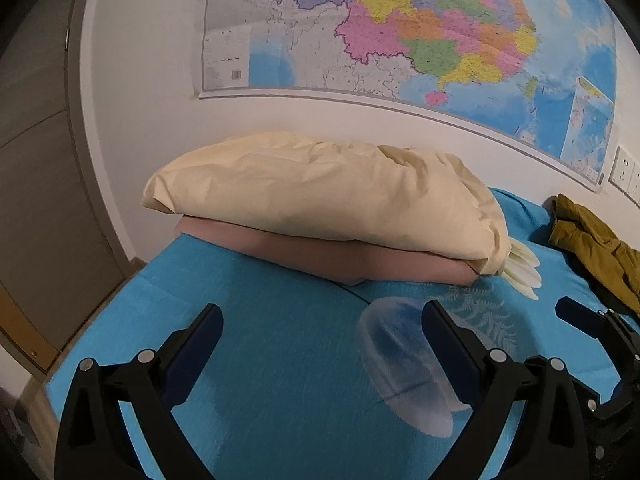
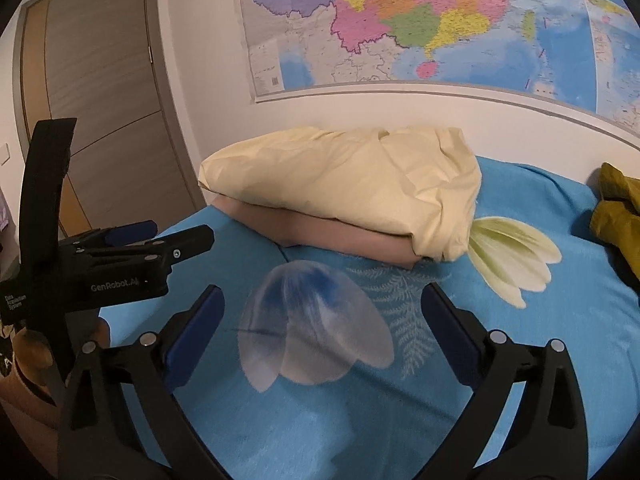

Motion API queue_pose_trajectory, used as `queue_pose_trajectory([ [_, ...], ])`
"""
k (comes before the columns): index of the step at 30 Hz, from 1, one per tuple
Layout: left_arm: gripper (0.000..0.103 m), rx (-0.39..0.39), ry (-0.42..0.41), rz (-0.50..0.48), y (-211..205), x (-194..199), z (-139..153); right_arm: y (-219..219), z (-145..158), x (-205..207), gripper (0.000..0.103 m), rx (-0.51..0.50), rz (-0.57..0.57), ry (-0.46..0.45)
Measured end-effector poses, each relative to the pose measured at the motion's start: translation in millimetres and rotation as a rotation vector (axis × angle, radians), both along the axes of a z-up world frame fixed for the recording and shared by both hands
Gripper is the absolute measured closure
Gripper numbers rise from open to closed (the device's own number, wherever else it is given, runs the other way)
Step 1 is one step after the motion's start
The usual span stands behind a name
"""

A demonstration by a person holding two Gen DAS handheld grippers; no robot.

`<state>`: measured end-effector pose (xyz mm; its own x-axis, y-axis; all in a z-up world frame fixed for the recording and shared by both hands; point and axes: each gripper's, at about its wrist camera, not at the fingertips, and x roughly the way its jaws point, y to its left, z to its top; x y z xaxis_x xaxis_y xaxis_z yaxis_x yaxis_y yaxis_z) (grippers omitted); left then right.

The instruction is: Fold large clothes

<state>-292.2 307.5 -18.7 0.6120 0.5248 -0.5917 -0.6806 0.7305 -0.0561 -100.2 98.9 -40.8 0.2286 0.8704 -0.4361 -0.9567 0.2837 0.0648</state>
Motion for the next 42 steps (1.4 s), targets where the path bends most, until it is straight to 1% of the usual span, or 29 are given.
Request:
queue_pose_trajectory([
  [9, 0.007, 0.020, -0.002, -0.014, -15.0, -9.1, 1.5, -13.5, -1.9, -6.9, 0.006, 0.000, -0.010, 0.002],
  [28, 0.007, 0.009, 0.006, -0.024, -15.5, -9.3, -0.8, -15.9, -1.1, -7.7, 0.006, 0.001, -0.016, 0.012],
  [42, 0.007, 0.021, 0.010, -0.028, -18.9, -6.8, -1.3, -16.4, -2.3, -5.7, 0.006, 0.000, -0.018, 0.023],
])
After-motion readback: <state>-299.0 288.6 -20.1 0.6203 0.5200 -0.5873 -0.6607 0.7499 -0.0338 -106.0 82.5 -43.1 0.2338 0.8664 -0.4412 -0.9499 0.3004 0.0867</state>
